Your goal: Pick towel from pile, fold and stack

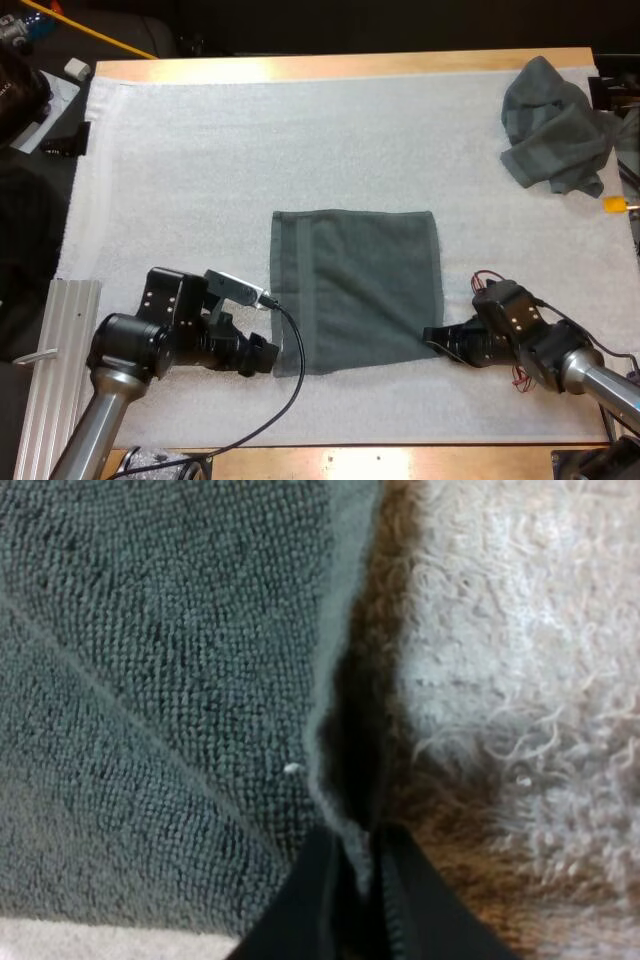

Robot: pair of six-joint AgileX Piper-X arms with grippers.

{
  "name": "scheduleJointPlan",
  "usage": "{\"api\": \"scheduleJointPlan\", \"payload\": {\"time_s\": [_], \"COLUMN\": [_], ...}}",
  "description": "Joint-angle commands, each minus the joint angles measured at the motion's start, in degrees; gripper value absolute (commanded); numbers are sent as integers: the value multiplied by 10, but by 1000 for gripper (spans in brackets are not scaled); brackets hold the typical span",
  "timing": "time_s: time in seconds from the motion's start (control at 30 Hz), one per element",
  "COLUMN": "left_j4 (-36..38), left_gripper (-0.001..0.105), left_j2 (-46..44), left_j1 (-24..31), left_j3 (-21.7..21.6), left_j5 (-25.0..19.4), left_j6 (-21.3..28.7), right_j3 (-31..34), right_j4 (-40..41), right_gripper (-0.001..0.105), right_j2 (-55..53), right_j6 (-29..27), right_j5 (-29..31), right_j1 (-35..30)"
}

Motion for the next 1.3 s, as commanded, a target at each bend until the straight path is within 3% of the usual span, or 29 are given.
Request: {"api": "scheduleJointPlan", "payload": {"time_s": [0.0, 0.17, 0.3, 0.57, 1.07, 1.27], "left_j4": [-17, -53, -78, -116, -161, -164], "left_gripper": [62, 62, 62, 62, 61, 39], "left_j2": [8, 27, 59, 156, 274, 292], "left_j1": [-1, -7, -32, -105, -105, -106], "left_j3": [12, 50, 66, 63, 66, 65], "left_j5": [13, 41, 33, -28, 4, 10], "left_j6": [-2, -4, -6, -9, -14, -18], "right_j3": [-2, -1, 0, -1, -4, -4], "right_j4": [20, 29, 28, 30, 36, 39], "right_gripper": [0, 0, 0, 0, 0, 0], "right_j2": [-8, -18, -17, -16, -15, -18], "right_j6": [-10, -10, -9, -6, -11, -11], "right_j5": [12, 22, 19, 17, 10, 11], "right_j1": [1, 1, 0, 0, 3, 2]}}
